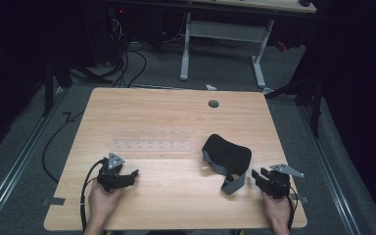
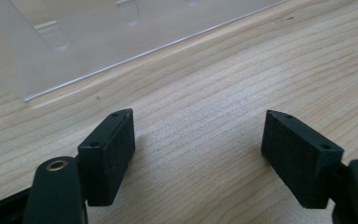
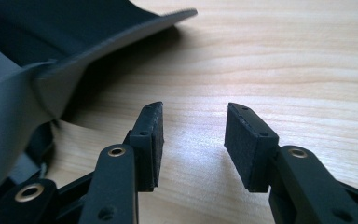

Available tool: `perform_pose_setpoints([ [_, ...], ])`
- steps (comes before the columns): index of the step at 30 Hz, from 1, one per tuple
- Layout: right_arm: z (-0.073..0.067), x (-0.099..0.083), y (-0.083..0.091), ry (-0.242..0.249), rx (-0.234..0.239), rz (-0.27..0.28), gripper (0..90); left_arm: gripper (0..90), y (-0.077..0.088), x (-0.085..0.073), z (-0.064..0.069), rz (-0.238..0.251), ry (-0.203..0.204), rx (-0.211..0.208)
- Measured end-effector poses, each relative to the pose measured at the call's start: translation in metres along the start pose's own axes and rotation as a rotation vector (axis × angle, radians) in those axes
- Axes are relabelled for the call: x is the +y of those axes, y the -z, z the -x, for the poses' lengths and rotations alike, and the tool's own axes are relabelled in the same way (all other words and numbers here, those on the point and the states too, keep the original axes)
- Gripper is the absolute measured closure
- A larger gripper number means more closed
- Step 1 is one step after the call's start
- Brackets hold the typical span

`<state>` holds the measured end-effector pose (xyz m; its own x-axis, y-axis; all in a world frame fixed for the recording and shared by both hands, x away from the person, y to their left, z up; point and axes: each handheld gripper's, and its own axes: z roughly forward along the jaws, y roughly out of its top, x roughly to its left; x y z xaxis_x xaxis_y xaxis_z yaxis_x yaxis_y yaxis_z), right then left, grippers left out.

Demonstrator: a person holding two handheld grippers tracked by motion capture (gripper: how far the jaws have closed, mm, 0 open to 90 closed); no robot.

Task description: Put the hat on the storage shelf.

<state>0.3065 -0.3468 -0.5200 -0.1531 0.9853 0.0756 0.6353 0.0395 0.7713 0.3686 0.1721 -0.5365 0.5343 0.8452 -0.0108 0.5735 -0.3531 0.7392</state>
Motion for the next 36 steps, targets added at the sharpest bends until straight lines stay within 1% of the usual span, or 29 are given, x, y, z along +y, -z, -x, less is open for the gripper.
perform_pose_setpoints([
  [1,-0.002,-0.001,0.003,0.014,-0.008,0.014,57.2,26.2,0.0,0.0,0.0,0.0,0.0,0.0],
  [2,-0.004,-0.002,0.008,0.025,-0.006,0.026,57.1,26.2,0.0,0.0,0.0,0.0,0.0,0.0],
  [3,-0.004,-0.002,0.008,0.025,-0.006,0.026,57.1,26.2,0.0,0.0,0.0,0.0,0.0,0.0],
  [4,-0.005,-0.002,0.011,0.021,0.007,0.03,57.0,26.2,0.0,0.0,0.0,0.0,0.0,0.0],
  [5,-0.005,-0.003,0.017,0.004,0.037,0.035,56.9,26.2,0.0,0.0,0.0,-0.002,0.0,0.001],
  [6,-0.005,-0.003,0.017,0.004,0.037,0.035,56.9,26.2,0.0,0.0,0.0,-0.002,0.0,0.001],
  [7,-0.007,-0.003,0.023,-0.015,0.067,0.042,55.8,26.2,0.0,0.0,0.0,-0.001,0.0,0.001],
  [8,-0.007,-0.003,0.023,-0.015,0.067,0.042,55.8,26.2,0.0,0.0,0.0,-0.001,0.0,0.001],
  [10,-0.012,-0.002,0.032,-0.03,0.107,0.051,55.0,26.2,0.0,0.0,0.0,-0.002,0.001,0.002],
  [11,-0.014,-0.001,0.034,-0.031,0.119,0.054,54.7,26.2,0.0,0.0,0.0,-0.002,0.001,0.002],
  [12,-0.014,-0.001,0.034,-0.031,0.119,0.054,54.7,26.2,0.0,0.0,0.0,-0.002,0.001,0.002],
  [13,-0.016,-0.001,0.036,-0.039,0.131,0.055,54.6,26.2,0.0,0.0,0.0,-0.001,0.001,0.002],
  [14,-0.018,0.001,0.039,-0.047,0.157,0.068,53.9,26.2,0.0,0.0,0.0,0.0,0.001,0.001],
  [15,-0.02,0.002,0.041,-0.053,0.17,0.075,53.6,26.2,0.0,0.0,0.0,0.0,0.001,0.001],
  [16,-0.02,0.002,0.041,-0.053,0.17,0.075,53.6,26.2,0.0,0.0,0.0,0.0,0.001,0.001],
  [17,-0.022,0.003,0.043,-0.063,0.192,0.086,53.1,26.2,0.0,0.0,0.0,0.0,0.001,0.001],
  [18,-0.024,0.004,0.043,-0.063,0.2,0.089,52.7,26.2,0.0,0.0,0.0,0.0,0.001,0.001],
  [23,-0.03,0.006,0.041,-0.076,0.219,0.08,50.7,26.2,0.0,0.0,0.0,0.0,0.001,0.001],
  [25,-0.033,0.007,0.035,-0.1,0.224,0.068,47.6,26.2,0.0,0.0,0.0,0.0,0.001,0.002],
  [26,-0.033,0.007,0.035,-0.1,0.224,0.068,47.6,26.2,0.0,0.0,0.0,0.0,0.001,0.002],
  [27,-0.035,0.008,0.031,-0.121,0.229,0.058,45.0,26.2,0.0,0.0,0.0,0.0,0.001,0.001],
  [28,-0.036,0.008,0.029,-0.128,0.229,0.056,44.3,26.2,0.0,0.0,0.0,0.0,0.001,0.002],
  [29,-0.036,0.008,0.029,-0.128,0.229,0.056,44.3,26.2,0.0,0.0,0.0,0.0,0.001,0.002],
  [30,-0.039,0.009,0.024,-0.136,0.226,0.05,43.4,26.2,0.0,0.0,0.0,0.0,0.001,0.002],
  [33,-0.042,0.01,0.02,-0.137,0.219,0.043,42.8,26.2,0.0,0.0,0.0,0.0,0.001,0.002],
  [34,-0.044,0.01,0.014,-0.142,0.221,0.037,42.5,26.2,0.0,0.0,0.0,0.001,0.002,0.002],
  [35,-0.044,0.01,0.014,-0.142,0.221,0.037,42.5,26.2,0.0,0.0,0.0,0.001,0.002,0.002],
  [36,-0.046,0.01,0.008,-0.142,0.231,0.037,42.5,26.2,0.0,0.0,0.0,-0.001,0.002,0.004],
])
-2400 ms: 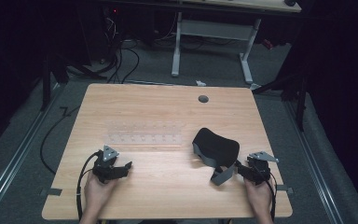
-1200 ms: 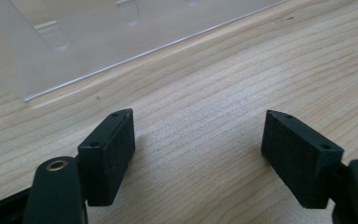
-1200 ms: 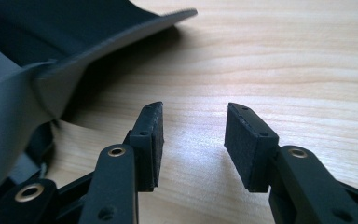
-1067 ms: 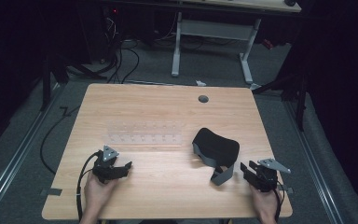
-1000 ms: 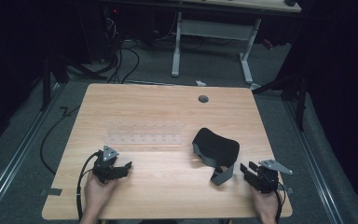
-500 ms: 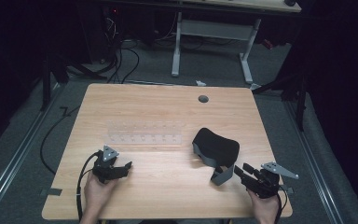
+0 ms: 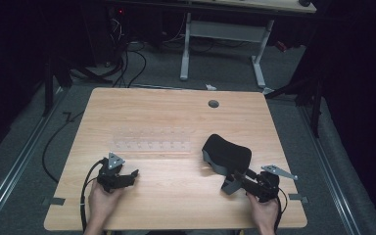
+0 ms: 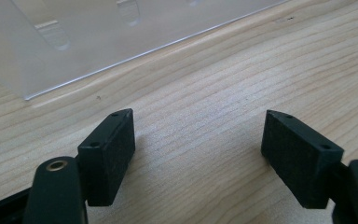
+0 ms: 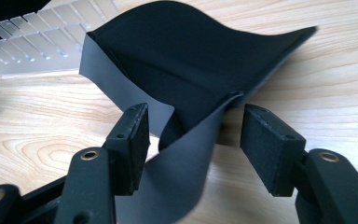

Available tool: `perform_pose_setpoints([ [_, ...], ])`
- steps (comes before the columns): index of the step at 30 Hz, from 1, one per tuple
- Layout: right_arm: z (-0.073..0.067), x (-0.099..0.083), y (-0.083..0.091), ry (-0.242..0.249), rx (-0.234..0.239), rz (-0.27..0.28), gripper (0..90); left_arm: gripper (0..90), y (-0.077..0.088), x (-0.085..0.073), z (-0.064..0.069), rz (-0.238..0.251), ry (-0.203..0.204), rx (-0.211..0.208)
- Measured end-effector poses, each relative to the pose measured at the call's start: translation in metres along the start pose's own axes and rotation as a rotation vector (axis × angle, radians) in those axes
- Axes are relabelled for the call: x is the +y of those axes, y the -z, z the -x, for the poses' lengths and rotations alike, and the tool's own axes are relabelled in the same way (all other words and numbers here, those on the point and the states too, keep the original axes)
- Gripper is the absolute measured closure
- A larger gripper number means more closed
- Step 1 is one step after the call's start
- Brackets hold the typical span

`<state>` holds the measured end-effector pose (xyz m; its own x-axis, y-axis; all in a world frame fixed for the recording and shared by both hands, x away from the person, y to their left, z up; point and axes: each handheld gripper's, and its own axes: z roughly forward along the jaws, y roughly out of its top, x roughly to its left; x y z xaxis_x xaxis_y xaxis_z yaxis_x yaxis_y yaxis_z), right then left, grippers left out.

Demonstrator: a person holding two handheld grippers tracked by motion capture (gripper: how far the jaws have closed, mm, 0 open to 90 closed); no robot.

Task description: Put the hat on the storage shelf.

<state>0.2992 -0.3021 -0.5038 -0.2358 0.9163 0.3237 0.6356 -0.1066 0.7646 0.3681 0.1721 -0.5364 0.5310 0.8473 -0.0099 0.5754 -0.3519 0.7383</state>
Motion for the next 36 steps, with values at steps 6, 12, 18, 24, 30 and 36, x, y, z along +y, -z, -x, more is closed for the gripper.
perform_pose_setpoints([
  [6,-0.002,-0.002,-0.018,0.008,-0.02,-0.033,44.5,26.2,0.0,0.0,0.0,0.001,0.002,0.001],
  [12,-0.002,-0.001,-0.027,0.017,-0.054,-0.027,50.5,26.2,0.0,0.0,0.0,0.002,0.003,0.001],
  [18,-0.001,0.0,-0.035,0.026,-0.067,-0.044,57.3,26.2,0.0,0.0,0.0,0.002,0.002,0.001],
  [24,0.003,0.003,-0.039,0.009,-0.064,-0.036,66.6,26.2,0.0,0.0,0.0,0.002,0.003,0.001],
  [30,0.005,0.003,-0.041,0.001,-0.064,-0.031,76.3,26.2,0.0,0.0,0.0,0.0,0.002,0.001],
  [36,0.009,0.006,-0.042,-0.023,-0.044,-0.04,78.8,26.2,0.0,0.0,0.0,0.002,0.002,0.001],
])
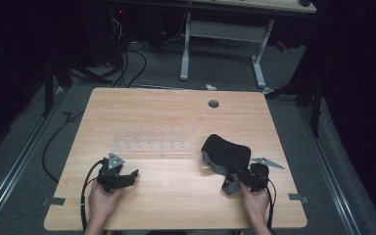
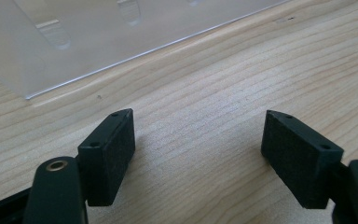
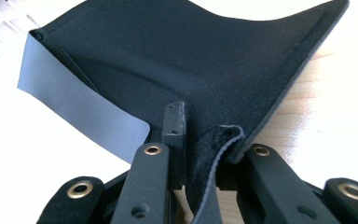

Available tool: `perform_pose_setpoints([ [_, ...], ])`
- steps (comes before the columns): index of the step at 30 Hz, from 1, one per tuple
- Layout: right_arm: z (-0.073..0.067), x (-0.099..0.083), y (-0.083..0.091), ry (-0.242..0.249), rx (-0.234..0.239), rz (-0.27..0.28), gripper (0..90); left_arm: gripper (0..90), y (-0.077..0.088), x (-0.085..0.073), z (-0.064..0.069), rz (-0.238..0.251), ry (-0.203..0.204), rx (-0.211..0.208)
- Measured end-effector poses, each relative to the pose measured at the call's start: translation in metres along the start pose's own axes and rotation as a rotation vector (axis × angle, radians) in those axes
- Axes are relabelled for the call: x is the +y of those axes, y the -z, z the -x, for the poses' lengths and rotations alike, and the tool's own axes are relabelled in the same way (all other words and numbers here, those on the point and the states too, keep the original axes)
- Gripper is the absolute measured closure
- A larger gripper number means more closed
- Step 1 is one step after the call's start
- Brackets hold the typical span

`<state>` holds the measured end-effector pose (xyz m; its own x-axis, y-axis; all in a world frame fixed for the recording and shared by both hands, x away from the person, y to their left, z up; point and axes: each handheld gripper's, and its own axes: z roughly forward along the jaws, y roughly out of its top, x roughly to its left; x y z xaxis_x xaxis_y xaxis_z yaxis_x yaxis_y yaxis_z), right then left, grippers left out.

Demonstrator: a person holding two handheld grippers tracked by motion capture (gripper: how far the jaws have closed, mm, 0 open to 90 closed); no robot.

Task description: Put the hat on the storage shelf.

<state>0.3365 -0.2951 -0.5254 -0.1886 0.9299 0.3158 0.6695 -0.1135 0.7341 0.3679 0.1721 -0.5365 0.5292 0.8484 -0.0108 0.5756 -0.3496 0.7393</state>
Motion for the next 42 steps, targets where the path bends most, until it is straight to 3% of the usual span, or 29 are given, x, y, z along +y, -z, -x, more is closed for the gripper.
perform_pose_setpoints([
  [8,0.003,0.002,0.0,-0.026,0.035,0.011,83.3,26.2,0.0,0.0,0.0,0.0,-0.003,-0.005],
  [28,0.024,0.013,0.015,0.01,0.126,-0.018,85.7,26.9,0.0,0.0,0.001,0.003,-0.01,-0.017],
  [42,0.03,0.025,0.034,0.035,0.252,-0.042,85.7,23.7,0.0,0.0,0.002,-0.001,-0.02,-0.023],
])
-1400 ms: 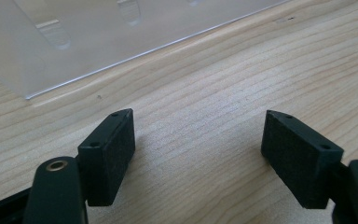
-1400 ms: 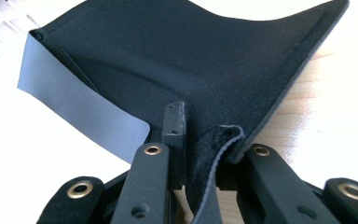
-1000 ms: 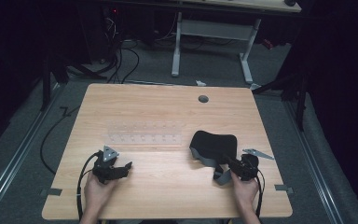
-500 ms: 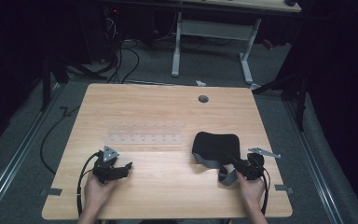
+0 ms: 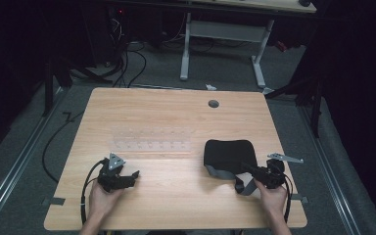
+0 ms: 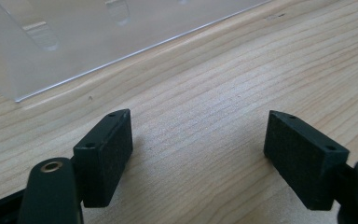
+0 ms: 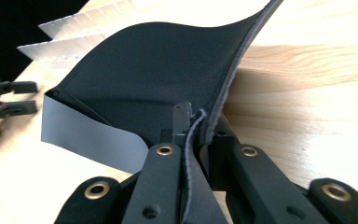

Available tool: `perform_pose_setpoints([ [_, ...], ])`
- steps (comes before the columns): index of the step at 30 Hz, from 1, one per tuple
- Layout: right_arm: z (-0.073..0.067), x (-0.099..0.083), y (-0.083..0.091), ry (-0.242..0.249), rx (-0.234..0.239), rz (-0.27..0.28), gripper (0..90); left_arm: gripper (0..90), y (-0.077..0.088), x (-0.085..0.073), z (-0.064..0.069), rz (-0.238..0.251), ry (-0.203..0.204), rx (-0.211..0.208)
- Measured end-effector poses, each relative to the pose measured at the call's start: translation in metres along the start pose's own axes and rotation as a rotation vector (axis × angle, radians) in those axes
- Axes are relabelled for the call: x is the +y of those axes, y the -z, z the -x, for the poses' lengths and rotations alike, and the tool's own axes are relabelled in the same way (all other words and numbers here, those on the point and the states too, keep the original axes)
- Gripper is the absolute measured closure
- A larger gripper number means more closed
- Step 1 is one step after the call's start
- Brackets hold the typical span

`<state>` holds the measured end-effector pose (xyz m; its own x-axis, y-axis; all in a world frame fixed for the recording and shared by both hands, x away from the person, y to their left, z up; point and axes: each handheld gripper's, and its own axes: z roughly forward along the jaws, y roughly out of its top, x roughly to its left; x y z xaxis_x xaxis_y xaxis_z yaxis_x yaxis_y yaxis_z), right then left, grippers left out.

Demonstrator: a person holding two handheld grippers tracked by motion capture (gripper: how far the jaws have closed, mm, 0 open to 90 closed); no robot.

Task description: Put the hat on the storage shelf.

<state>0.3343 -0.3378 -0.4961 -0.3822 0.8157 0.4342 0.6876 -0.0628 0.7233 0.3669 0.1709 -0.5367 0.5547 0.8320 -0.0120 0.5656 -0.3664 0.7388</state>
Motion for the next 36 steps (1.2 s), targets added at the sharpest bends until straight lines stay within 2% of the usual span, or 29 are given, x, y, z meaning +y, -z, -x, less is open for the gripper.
perform_pose_setpoints([
  [2,-0.004,0.004,0.001,0.022,0.035,-0.003,85.7,24.1,0.001,0.0,0.0,-0.003,-0.006,-0.003],
  [5,-0.008,0.007,0.002,0.026,0.054,-0.014,85.7,25.1,0.002,0.0,0.003,0.01,-0.021,-0.014],
  [7,-0.014,0.013,0.001,0.059,0.076,-0.033,85.7,26.1,0.008,0.002,0.007,0.059,-0.033,-0.046],
  [8,-0.014,0.013,0.001,0.059,0.076,-0.033,85.7,26.2,0.008,0.002,0.007,0.059,-0.033,-0.046],
  [9,-0.019,0.016,0.0,0.069,0.099,-0.043,85.7,25.6,0.012,0.006,0.01,0.074,-0.051,-0.073],
  [11,-0.023,0.019,-0.001,0.076,0.126,-0.047,85.7,25.0,0.014,0.008,0.013,0.082,-0.065,-0.081],
  [14,-0.028,0.022,-0.002,0.08,0.146,-0.051,85.7,23.7,0.02,0.015,0.021,0.11,-0.108,-0.104],
  [15,-0.032,0.026,-0.003,0.092,0.17,-0.052,85.7,22.9,0.023,0.017,0.023,0.123,-0.117,-0.11],
  [16,-0.032,0.026,-0.003,0.092,0.17,-0.052,85.7,22.9,0.025,0.02,0.026,0.131,-0.124,-0.12],
  [18,-0.039,0.031,-0.006,0.098,0.204,-0.07,85.7,21.3,0.029,0.026,0.033,0.157,-0.143,-0.15],
  [20,-0.043,0.034,-0.009,0.102,0.223,-0.08,85.7,20.9,0.031,0.028,0.035,0.167,-0.147,-0.16],
  [27,-0.053,0.044,-0.017,0.121,0.262,-0.098,85.8,19.7,0.039,0.044,0.048,0.22,-0.173,-0.233],
  [31,-0.061,0.049,-0.023,0.137,0.279,-0.124,85.8,19.6,0.042,0.051,0.055,0.238,-0.203,-0.256],
  [36,-0.068,0.054,-0.033,0.137,0.324,-0.163,85.8,19.0,0.044,0.055,0.062,0.245,-0.229,-0.276],
])
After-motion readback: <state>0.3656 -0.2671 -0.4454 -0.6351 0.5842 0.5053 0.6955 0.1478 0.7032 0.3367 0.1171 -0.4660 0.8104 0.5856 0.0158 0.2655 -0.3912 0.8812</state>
